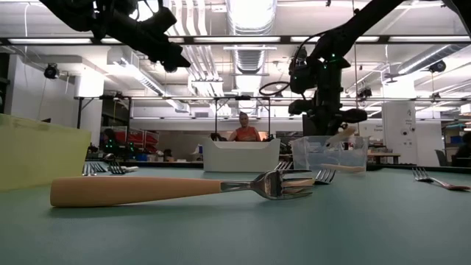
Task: Sort silverware by color (type)
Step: Put the light orange fork into the transparent bin
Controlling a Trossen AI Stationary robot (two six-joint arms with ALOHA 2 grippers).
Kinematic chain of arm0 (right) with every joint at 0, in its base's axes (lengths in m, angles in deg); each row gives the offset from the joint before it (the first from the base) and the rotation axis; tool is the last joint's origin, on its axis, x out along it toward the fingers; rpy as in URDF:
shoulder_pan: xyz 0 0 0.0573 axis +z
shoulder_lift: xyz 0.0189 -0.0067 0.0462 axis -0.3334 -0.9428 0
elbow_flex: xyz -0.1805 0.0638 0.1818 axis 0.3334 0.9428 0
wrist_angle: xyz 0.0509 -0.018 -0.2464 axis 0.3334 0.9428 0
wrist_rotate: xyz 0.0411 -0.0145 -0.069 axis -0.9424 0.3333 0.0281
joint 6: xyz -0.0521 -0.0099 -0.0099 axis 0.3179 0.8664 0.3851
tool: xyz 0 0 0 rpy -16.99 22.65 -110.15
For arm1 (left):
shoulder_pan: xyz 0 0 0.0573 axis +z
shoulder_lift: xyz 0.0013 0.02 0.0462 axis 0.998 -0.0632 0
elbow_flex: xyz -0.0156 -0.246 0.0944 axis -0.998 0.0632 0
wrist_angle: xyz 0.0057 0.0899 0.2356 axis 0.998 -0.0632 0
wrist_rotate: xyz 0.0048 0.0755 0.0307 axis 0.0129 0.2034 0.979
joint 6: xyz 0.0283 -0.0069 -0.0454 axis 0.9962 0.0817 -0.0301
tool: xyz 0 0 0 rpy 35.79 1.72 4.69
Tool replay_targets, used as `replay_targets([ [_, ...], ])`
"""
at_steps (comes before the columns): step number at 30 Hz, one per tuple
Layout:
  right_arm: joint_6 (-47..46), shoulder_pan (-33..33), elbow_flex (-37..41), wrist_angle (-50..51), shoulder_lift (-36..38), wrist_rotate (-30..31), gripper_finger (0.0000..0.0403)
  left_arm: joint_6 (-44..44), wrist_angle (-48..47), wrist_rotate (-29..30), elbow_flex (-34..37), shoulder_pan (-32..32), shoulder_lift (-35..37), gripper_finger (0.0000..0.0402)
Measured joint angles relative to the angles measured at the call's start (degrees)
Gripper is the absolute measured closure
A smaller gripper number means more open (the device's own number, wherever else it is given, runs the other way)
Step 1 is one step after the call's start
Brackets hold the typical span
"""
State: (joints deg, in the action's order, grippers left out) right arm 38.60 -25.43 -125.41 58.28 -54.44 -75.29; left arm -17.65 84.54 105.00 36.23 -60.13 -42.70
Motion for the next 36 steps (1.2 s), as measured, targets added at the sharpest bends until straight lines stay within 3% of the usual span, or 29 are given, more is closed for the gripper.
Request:
replay_targets([
  [7, 5.3, 0.0, 0.0, 0.0, 0.0, 0.0, 0.0375, 0.0, 0.0, 0.0, 0.0, 0.0, 0.0, 0.0302],
  [36, 12.7, 0.0, -0.1, -0.7, 0.0, 3.6, 0.0375, 0.2, 0.0, 0.0, 0.0, 0.0, 0.0, 0.0302],
])
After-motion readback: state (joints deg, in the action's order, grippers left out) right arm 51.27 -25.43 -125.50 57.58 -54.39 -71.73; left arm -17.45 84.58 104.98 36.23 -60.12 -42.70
